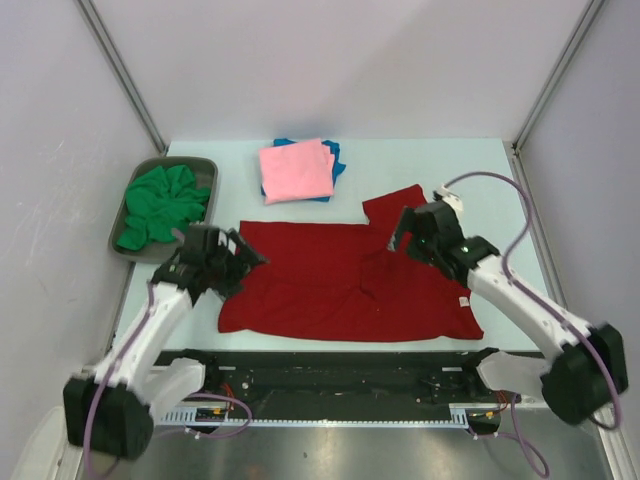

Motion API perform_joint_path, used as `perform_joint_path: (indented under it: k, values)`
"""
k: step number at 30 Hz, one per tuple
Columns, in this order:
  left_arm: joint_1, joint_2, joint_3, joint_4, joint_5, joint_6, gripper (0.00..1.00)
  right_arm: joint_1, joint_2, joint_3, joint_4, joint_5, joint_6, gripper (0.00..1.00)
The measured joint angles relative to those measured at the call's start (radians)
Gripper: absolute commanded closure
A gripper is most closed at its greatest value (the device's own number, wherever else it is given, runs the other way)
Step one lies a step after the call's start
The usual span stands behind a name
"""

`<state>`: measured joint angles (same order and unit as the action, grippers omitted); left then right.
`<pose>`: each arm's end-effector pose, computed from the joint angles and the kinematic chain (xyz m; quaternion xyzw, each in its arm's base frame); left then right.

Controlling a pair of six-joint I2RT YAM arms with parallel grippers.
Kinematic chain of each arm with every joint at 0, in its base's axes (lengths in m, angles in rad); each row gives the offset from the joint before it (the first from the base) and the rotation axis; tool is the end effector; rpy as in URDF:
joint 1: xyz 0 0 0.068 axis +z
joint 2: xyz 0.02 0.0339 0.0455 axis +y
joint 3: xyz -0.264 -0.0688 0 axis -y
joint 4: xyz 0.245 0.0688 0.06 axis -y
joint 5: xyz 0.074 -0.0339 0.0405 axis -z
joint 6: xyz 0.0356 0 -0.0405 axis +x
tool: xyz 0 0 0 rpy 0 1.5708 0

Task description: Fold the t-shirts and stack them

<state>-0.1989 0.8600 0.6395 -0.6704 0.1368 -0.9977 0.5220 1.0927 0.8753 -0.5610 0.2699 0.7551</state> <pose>0.1644 -0.0381 0.2336 -0.3448 0.8754 -0.2406 0.2386 0.2022 0.1054 0.2776 0.1579 0.9019 0.1283 0.3810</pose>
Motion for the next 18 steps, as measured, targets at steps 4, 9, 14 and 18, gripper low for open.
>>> perform_joint_path:
  k: [4,9,14,18]
  values:
    - [0.021,0.322,0.189,0.054,-0.035,0.088,0.0,-0.04,0.205,0.082,0.122,-0.057,-0.141,0.0]
    - [0.037,0.662,0.49,0.035,-0.138,0.192,0.02,-0.13,0.323,0.138,0.186,-0.11,-0.241,0.0]
    - [0.04,0.927,0.803,-0.035,-0.251,0.289,0.11,-0.169,0.326,0.138,0.19,-0.126,-0.279,0.0]
    - [0.043,1.097,0.988,-0.081,-0.301,0.351,0.21,-0.172,0.311,0.138,0.191,-0.131,-0.287,0.0]
